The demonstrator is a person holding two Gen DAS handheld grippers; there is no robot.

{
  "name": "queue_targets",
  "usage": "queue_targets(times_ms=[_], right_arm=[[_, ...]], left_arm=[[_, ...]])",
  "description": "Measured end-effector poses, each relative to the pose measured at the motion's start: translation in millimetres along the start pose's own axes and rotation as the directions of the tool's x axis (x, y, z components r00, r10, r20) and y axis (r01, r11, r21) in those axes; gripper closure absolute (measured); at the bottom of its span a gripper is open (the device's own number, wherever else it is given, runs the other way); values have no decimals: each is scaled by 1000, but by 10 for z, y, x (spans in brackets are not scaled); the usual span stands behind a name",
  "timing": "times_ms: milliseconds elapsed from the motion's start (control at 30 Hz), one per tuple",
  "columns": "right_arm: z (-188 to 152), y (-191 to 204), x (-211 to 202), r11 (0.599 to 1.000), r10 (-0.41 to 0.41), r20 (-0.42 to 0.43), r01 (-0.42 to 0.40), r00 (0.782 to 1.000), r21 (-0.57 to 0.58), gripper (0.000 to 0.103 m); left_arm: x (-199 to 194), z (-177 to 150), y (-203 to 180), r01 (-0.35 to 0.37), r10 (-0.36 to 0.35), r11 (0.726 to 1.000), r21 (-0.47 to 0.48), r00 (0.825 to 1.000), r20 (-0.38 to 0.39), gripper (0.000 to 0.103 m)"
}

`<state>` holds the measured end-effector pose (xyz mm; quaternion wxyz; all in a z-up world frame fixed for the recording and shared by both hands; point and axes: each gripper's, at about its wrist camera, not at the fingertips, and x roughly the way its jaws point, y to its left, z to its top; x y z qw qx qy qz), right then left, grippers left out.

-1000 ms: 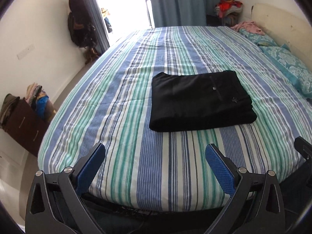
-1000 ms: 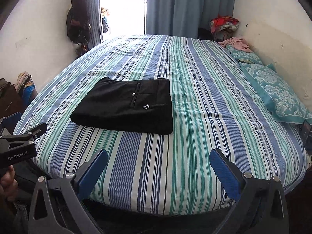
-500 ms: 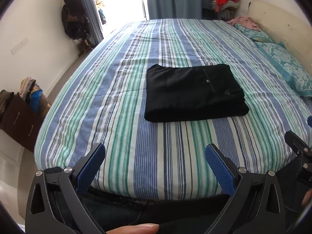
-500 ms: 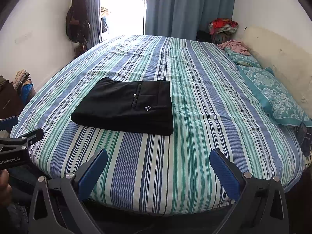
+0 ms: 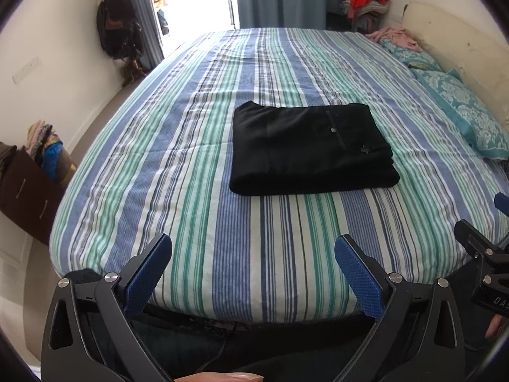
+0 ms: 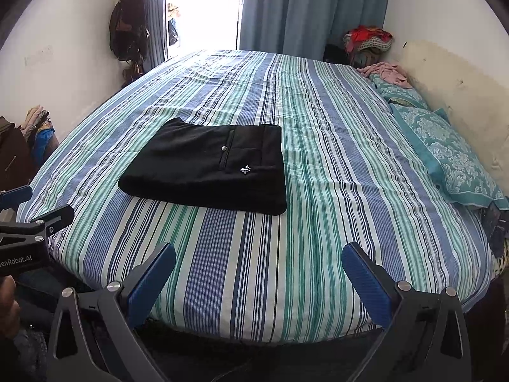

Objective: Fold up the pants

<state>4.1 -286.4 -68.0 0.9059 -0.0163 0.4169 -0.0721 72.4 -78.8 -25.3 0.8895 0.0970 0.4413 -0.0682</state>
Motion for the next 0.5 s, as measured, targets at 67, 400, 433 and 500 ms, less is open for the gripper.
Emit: queue_targets(times_ms=[67,400,433,500], right_arm=[[-6,20,-17,1000,-1,4,1,1000,-7,0],[-42,-2,5,1000,3,-11,-3,1000,1,0],[-45,3,8,1000,4,-12,-4,1000,0,0],[-53,17,7,1000,6,-12,-6,1000,-1,0]], left_arm=[[13,4,3,-1,1,1000,-3,1000,-4,1],[32,-14,-10,-1,1,1000,-2,1000,-3,1],[25,-20,-5,-3,3,1000,-5,1000,3,1],[18,-23,-11,-20,20,1000,4,1000,15,1]])
